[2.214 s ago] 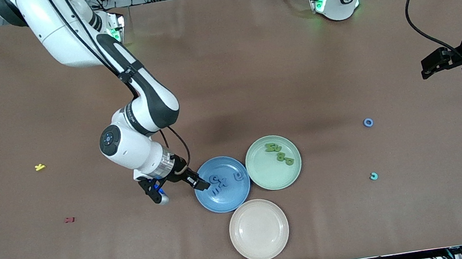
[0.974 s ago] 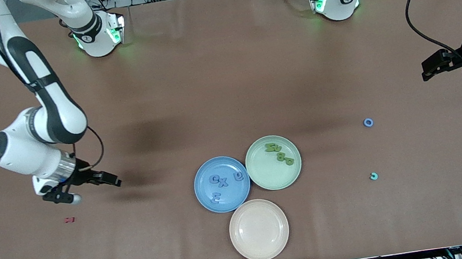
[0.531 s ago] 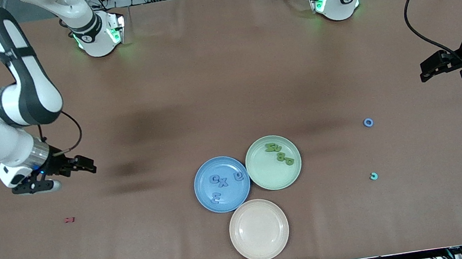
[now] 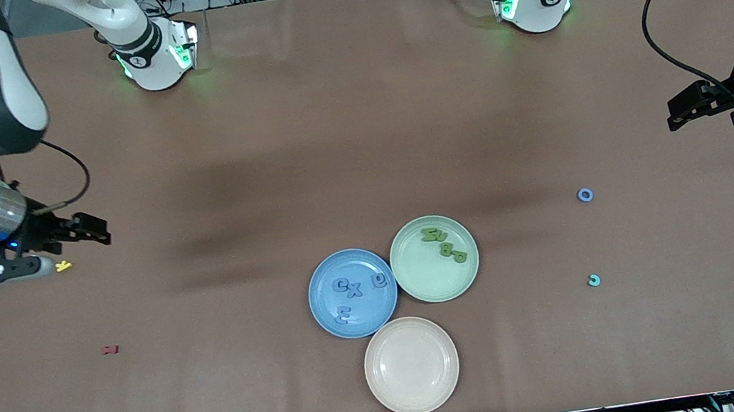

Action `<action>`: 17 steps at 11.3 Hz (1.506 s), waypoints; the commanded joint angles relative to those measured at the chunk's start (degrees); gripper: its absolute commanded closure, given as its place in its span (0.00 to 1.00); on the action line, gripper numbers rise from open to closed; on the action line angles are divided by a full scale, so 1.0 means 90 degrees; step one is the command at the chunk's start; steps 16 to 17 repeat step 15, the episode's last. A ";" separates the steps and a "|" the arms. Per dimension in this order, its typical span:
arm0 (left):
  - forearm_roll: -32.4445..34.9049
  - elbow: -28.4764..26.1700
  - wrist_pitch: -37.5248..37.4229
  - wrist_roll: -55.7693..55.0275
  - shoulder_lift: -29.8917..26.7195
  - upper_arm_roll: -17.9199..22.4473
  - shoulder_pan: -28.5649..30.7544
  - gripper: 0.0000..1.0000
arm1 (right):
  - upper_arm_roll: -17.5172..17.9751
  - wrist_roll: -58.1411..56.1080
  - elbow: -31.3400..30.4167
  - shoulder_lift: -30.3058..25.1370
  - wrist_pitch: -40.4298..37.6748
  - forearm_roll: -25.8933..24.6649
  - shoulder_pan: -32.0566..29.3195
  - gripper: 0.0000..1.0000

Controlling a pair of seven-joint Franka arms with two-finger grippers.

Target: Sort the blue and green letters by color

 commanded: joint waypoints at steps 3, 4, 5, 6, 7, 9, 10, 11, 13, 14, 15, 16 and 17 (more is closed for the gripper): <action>-0.0166 0.0067 0.0012 0.0158 0.0014 0.0005 0.0029 0.00 | -0.0060 0.0131 0.1817 -0.0021 -0.2024 -0.0634 0.0070 0.00; -0.0166 0.0067 0.0012 0.0158 0.0024 0.0005 0.0029 0.00 | -0.0060 0.0122 0.1973 -0.0031 -0.2142 -0.0635 0.0080 0.00; -0.0195 0.0067 0.0012 0.0158 0.0014 0.0014 0.0029 0.00 | -0.0060 0.0131 0.2101 -0.0041 -0.2240 -0.0635 0.0080 0.00; -0.0234 0.0057 0.0012 0.0158 0.0014 0.0014 0.0029 0.00 | -0.0069 0.0131 0.2199 -0.0041 -0.2328 -0.0635 0.0080 0.00; -0.0234 0.0057 0.0012 0.0158 0.0014 0.0014 0.0029 0.00 | -0.0079 0.0131 0.2248 -0.0099 -0.2348 -0.0635 0.0080 0.00; -0.0234 0.0057 0.0012 0.0158 0.0024 0.0014 0.0029 0.00 | -0.0089 0.0141 0.2248 -0.0129 -0.2348 -0.0635 0.0080 0.00; -0.0234 0.0057 0.0012 0.0158 0.0014 0.0005 0.0029 0.00 | -0.0089 0.0131 0.2258 -0.0119 -0.2348 -0.0635 0.0089 0.00; -0.0234 0.0057 0.0012 0.0158 0.0014 0.0014 0.0029 0.00 | -0.0099 0.0131 0.2297 -0.0119 -0.2348 -0.0635 0.0128 0.00; -0.0234 0.0047 0.0012 0.0149 0.0024 0.0014 0.0019 0.00 | -0.0099 0.0131 0.2336 -0.0119 -0.2339 -0.0635 0.0128 0.00; -0.0225 0.0057 0.0012 0.0158 0.0024 0.0005 0.0019 0.00 | -0.0099 0.0131 0.2356 -0.0109 -0.2339 -0.0635 0.0128 0.00; -0.0225 0.0057 0.0012 0.0158 0.0024 0.0014 0.0029 0.00 | -0.0109 0.0131 0.2366 -0.0109 -0.2339 -0.0635 0.0128 0.00; -0.0225 0.0057 0.0012 0.0158 0.0024 0.0014 0.0029 0.00 | -0.0109 0.0131 0.2366 -0.0109 -0.2339 -0.0635 0.0128 0.00; -0.0225 0.0057 0.0012 0.0158 0.0024 0.0014 0.0029 0.00 | -0.0109 0.0131 0.2366 -0.0109 -0.2339 -0.0635 0.0128 0.00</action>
